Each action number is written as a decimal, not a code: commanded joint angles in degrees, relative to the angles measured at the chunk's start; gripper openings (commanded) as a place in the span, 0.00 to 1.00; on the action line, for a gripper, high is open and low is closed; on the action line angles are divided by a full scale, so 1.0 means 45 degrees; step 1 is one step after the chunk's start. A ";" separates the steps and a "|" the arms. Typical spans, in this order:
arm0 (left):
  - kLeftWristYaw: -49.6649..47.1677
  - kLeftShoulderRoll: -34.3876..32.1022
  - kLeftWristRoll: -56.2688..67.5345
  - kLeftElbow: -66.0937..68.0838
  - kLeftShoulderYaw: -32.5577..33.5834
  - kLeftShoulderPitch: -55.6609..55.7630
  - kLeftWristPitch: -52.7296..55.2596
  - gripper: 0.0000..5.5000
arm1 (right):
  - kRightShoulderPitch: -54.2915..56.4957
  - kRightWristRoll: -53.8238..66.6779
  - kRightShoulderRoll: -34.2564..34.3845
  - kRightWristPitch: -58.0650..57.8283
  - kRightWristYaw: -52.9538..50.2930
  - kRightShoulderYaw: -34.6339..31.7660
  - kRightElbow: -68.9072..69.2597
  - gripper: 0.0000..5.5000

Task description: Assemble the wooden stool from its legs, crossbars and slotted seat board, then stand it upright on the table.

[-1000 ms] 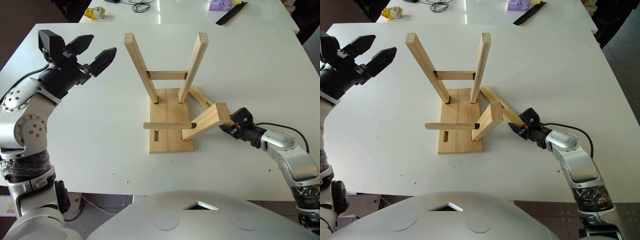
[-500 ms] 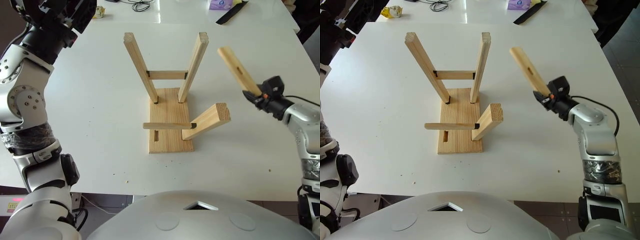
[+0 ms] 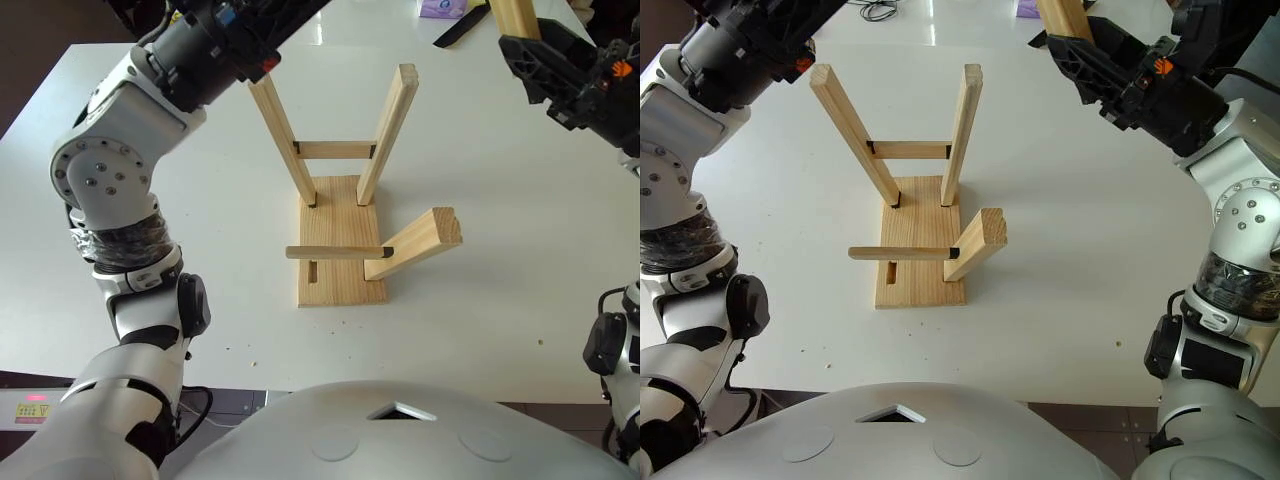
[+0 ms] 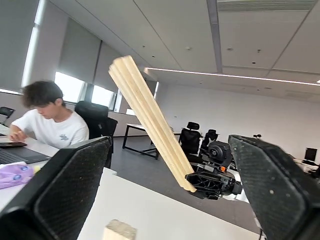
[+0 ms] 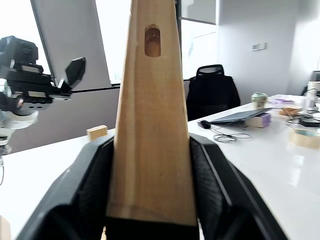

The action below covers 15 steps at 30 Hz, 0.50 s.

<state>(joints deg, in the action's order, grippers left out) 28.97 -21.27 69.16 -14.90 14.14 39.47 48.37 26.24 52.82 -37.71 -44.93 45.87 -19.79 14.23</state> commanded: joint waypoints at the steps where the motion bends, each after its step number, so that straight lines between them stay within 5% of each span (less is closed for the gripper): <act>1: 0.0385 0.0142 0.1126 -0.0490 -0.0309 -0.0171 0.0507 0.79 | 0.0115 0.1469 0.0008 -0.0917 0.0540 0.0475 0.0853 0.38; 15: 0.0996 0.0012 0.2541 -0.0370 -0.0515 -0.0115 0.0673 0.79 | -0.0056 0.4333 -0.0920 -0.2539 0.1872 0.0570 0.0964 0.38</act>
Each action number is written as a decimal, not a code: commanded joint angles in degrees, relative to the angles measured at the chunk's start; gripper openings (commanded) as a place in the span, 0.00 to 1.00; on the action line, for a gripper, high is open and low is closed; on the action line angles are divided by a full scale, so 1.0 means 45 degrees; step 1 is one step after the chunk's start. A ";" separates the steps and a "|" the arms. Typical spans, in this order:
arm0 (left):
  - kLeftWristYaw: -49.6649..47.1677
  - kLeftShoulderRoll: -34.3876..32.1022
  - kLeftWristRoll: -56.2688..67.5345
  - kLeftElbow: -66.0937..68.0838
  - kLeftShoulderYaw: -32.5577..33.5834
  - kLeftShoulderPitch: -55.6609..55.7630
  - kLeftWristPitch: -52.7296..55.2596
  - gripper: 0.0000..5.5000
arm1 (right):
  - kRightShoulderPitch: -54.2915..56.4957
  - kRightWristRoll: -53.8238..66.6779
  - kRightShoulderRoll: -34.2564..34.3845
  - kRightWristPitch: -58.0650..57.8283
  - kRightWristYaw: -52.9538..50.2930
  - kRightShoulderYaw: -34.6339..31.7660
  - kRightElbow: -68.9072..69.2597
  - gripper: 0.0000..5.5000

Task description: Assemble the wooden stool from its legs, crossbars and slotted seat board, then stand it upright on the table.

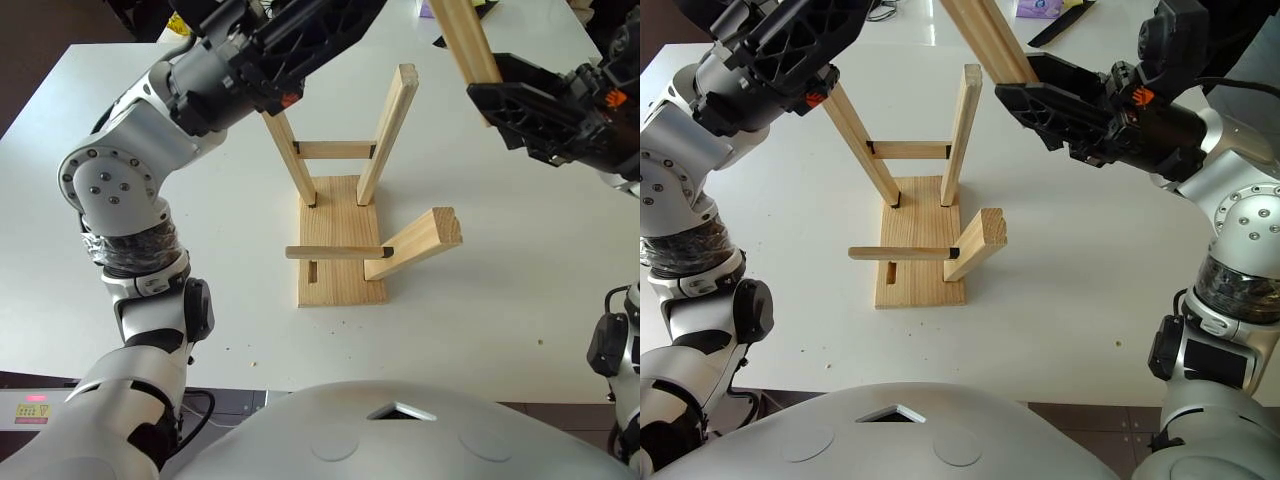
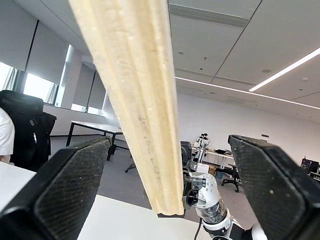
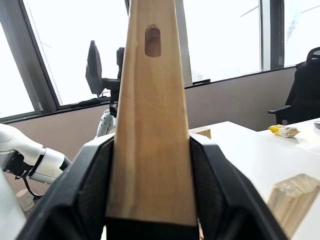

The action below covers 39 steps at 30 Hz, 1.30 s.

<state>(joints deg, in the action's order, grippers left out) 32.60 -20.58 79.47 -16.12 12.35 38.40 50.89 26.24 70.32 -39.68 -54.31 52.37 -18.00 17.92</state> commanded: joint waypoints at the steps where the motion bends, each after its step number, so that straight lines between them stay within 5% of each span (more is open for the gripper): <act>1: 0.0227 -0.0143 0.0317 -0.0114 -0.0139 0.0150 0.0108 0.79 | -0.0157 0.0377 -0.0600 -0.0536 0.0596 0.0336 0.0223 0.38; 18: 0.1208 -0.0816 -0.0019 -0.0489 -0.0747 -0.0307 0.0127 0.79 | 0.0268 0.0216 -0.1406 -0.0965 0.1436 0.1242 0.0276 0.38; 33: 0.1603 -0.0942 0.0010 -0.0528 -0.0778 -0.0640 0.0212 0.38 | 0.0371 0.0325 -0.1594 -0.0964 0.1703 0.1249 0.0337 0.38; 39: 0.2139 -0.1304 0.0315 -0.0680 -0.0711 -0.0841 0.0434 0.38 | 0.0408 0.0201 -0.1866 -0.0936 0.1969 0.1277 0.0254 0.38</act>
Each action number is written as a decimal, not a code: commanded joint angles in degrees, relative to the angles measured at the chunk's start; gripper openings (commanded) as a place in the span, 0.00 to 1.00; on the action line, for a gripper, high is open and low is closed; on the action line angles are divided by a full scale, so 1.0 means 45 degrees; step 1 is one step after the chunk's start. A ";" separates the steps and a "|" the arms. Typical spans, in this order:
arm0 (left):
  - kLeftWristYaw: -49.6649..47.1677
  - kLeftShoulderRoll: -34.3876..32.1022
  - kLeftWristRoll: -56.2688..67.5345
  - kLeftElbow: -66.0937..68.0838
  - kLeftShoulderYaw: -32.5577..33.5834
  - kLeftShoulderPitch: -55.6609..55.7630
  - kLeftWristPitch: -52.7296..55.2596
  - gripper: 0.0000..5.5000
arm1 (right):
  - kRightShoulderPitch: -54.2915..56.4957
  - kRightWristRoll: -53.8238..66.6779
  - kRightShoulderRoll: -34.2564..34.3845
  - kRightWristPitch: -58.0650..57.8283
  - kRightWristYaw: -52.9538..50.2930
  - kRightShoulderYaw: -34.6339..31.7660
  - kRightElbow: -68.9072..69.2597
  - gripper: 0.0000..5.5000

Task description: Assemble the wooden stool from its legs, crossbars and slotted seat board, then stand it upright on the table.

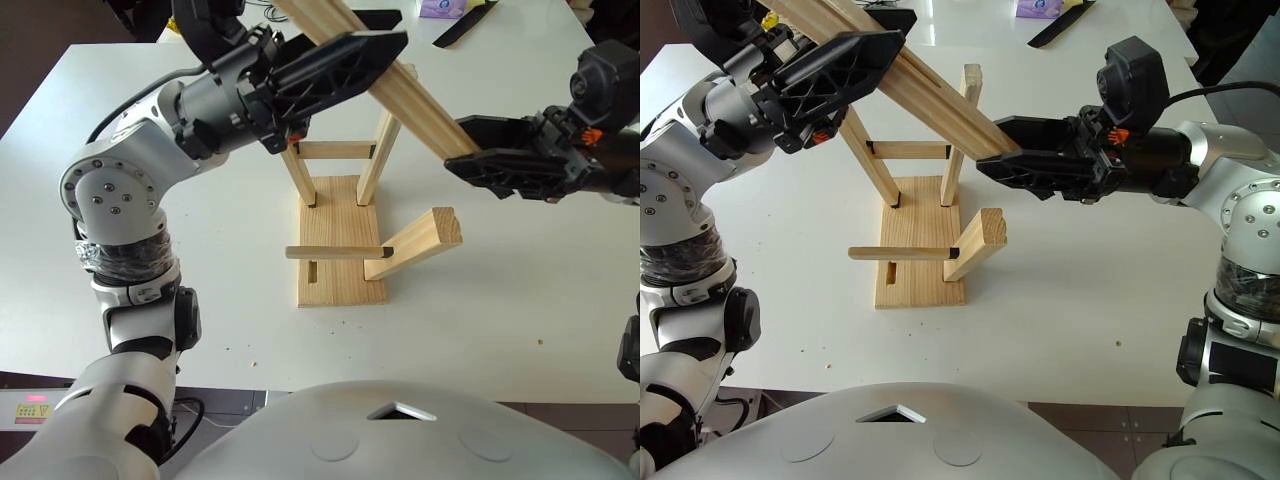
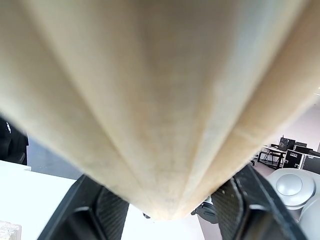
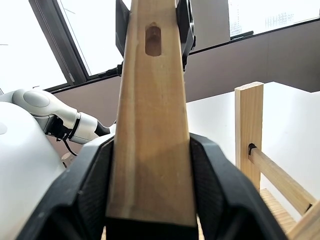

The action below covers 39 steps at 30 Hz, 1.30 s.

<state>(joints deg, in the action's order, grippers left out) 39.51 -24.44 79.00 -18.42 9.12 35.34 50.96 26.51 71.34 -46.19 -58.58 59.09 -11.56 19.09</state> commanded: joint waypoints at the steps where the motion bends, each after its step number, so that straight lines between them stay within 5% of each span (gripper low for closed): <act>1: 0.0633 -0.0462 0.0417 -0.0163 0.0001 -0.0163 0.0434 0.38 | 0.0349 -0.0035 -0.0447 0.0020 0.0496 -0.0154 -0.0007 0.38; 12: 0.0249 -0.0271 0.0266 0.0372 0.0143 0.0128 0.0322 0.38 | 0.0381 -0.0648 -0.0268 0.0501 0.0518 0.0093 0.0047 0.38; 23: -0.0320 -0.0382 -0.0109 0.1644 0.1296 0.1718 -0.0649 0.38 | -0.0136 -0.1835 -0.0328 0.1046 0.0676 0.0374 -0.0064 0.71; 26: -0.0093 -0.1134 -0.0118 0.1573 0.1717 0.1946 -0.0485 0.38 | -0.0499 -0.2090 -0.0453 0.1196 0.0643 0.0155 -0.0092 0.78; 39: 0.2787 -0.6473 -0.2532 0.3322 0.2966 0.0853 0.0281 0.38 | -0.4608 -0.2500 -0.0909 0.1745 -0.0023 -0.3584 0.0026 0.78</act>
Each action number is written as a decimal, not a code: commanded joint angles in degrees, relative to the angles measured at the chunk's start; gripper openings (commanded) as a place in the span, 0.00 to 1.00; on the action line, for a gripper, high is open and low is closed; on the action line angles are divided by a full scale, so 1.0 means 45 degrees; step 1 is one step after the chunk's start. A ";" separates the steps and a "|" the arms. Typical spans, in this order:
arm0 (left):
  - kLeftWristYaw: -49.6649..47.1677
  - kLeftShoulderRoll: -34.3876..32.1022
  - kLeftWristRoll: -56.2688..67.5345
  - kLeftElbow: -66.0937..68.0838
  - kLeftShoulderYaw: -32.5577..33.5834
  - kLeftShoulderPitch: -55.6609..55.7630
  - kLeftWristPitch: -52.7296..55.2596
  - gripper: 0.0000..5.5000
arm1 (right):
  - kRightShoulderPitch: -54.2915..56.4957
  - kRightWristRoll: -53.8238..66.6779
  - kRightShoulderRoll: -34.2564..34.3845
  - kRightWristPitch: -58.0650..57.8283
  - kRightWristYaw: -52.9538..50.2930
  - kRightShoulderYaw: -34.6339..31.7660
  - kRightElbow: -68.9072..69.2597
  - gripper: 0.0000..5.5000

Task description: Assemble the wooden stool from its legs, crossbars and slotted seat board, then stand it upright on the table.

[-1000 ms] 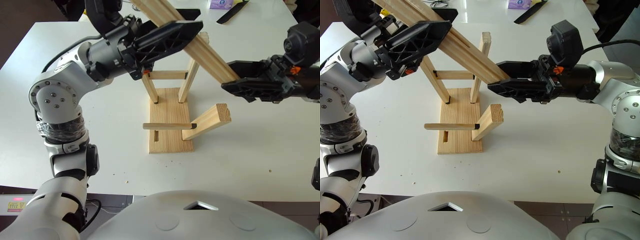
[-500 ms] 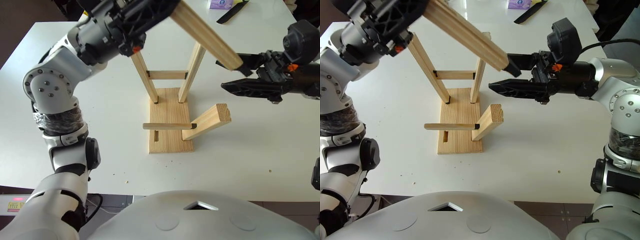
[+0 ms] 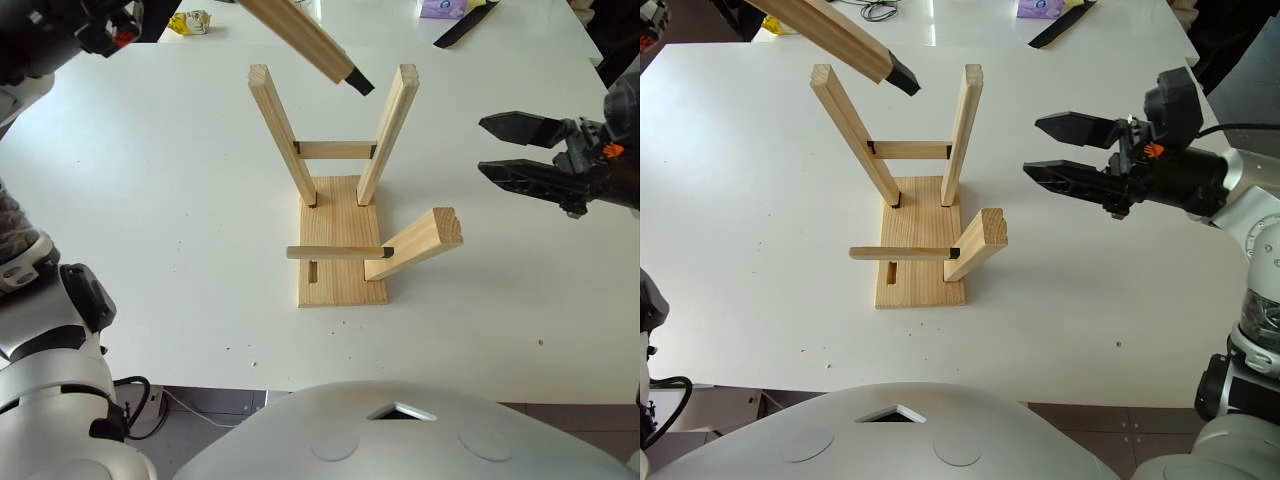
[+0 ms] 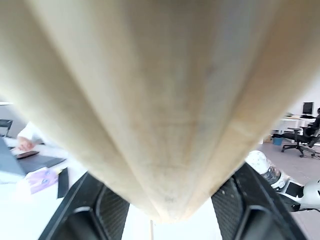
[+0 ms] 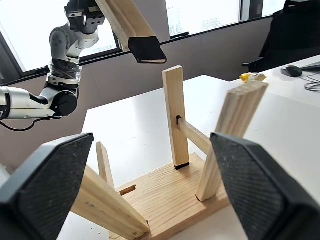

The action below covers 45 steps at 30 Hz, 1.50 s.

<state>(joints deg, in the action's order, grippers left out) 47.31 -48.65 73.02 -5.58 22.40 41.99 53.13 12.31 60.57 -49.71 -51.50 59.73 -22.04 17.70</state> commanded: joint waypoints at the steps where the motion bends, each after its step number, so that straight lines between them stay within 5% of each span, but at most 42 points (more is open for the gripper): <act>1: 0.1509 -0.1414 -0.1643 0.0551 0.0007 -0.0970 -0.0410 0.38 | -0.1941 -0.0153 -0.0087 0.0201 -0.0178 -0.1566 0.0429 0.78; 6: 0.4801 -0.2725 -0.1832 -0.0501 0.0783 -0.3213 -0.0326 0.38 | -0.4510 -0.0315 0.0161 0.0413 -0.0087 -0.2362 0.1806 0.78; 12: 0.5920 -0.2717 -0.3282 -0.1862 0.1308 -0.5226 -0.1927 0.38 | -0.5815 -0.0369 0.0033 0.0590 -0.0107 -0.2461 0.2579 0.78; 20: 0.6286 -0.1304 -0.4098 -0.2463 0.1462 -0.7136 -0.3932 0.38 | -0.6109 -0.0838 -0.0085 0.1115 -0.0108 -0.1964 0.2750 0.78; 30: 0.8620 0.0800 -0.7336 -0.2036 0.0019 -1.0513 -0.9511 0.38 | -0.6179 -0.1281 -0.0668 0.1192 0.0388 -0.1577 0.2699 0.78; 45: 0.7548 0.1817 -0.6746 -0.3731 -0.0932 -1.1638 -1.0050 0.38 | -0.5901 -0.1867 -0.1160 0.1427 0.1187 -0.0846 0.2298 0.78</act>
<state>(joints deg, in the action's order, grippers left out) 81.98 -41.26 42.66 -21.18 19.75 -9.93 8.17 -15.04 52.74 -54.07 -45.45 64.95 -26.37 28.16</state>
